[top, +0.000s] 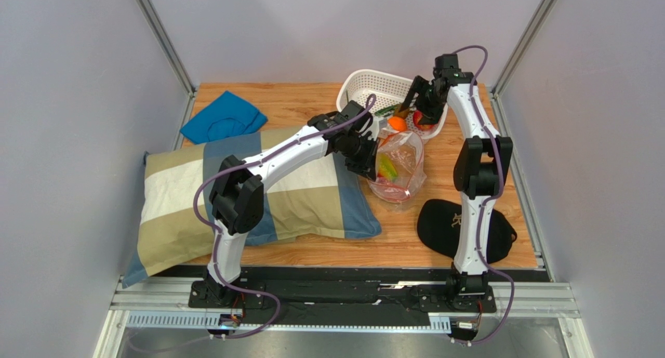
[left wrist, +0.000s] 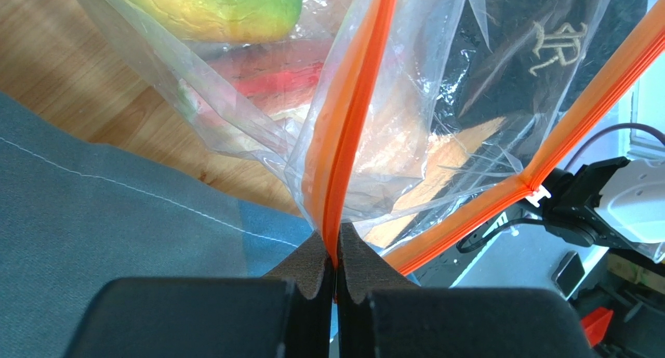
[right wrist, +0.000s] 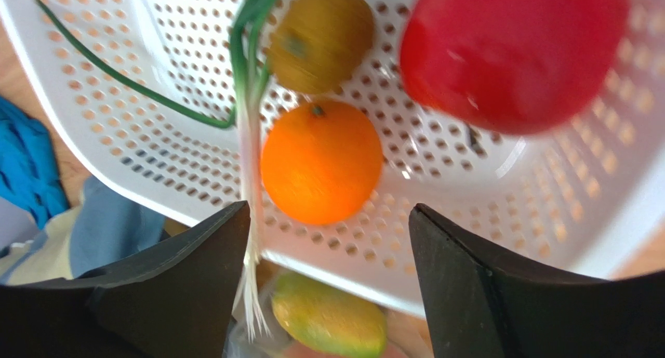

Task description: Open the zip-top bag and remove the fake food

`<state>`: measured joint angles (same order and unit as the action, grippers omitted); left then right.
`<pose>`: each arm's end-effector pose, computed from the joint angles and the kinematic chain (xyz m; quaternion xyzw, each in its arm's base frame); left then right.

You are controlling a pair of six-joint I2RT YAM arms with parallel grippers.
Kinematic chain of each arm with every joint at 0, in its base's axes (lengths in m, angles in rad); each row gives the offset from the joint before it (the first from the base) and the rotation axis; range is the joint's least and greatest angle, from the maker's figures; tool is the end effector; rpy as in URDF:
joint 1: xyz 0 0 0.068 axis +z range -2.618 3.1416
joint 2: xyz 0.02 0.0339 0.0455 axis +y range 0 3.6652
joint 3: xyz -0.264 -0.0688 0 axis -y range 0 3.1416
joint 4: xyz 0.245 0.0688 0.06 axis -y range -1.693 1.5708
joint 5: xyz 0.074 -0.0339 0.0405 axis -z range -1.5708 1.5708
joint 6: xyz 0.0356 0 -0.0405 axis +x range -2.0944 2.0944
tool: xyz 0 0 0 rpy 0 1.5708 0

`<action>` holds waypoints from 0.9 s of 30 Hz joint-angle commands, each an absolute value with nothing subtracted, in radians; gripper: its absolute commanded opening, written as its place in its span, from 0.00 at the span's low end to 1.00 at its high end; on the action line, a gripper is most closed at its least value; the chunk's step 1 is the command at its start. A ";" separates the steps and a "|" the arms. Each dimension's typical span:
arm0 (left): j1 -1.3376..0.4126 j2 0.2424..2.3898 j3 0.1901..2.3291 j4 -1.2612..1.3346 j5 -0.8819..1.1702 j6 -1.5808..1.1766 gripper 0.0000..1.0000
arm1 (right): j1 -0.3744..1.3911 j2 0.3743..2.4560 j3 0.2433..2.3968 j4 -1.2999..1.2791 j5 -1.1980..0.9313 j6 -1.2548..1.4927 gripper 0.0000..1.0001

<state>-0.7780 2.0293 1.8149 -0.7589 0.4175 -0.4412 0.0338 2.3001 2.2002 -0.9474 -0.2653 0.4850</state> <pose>0.3097 -0.3254 0.2686 0.2168 0.9115 -0.3272 0.1227 0.4992 0.0262 0.2518 0.1808 0.9408 0.1893 0.2151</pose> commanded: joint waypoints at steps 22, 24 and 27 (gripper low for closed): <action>-0.862 1.983 1.925 -0.769 0.336 -0.494 0.00 | 0.241 1.262 1.243 -0.903 -0.359 0.471 0.23; -0.864 1.991 1.933 -0.769 0.350 -0.494 0.00 | 0.248 1.305 1.198 -0.852 -0.374 0.434 0.23; -0.868 2.009 1.953 -0.765 0.364 -0.494 0.00 | 0.267 1.382 1.203 -0.831 -0.338 0.400 0.27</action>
<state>-0.8635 2.0296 1.8874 -0.7757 0.3435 -0.4862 0.2474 1.3369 1.1927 -0.9642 -0.3145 0.4370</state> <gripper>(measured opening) 0.000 0.239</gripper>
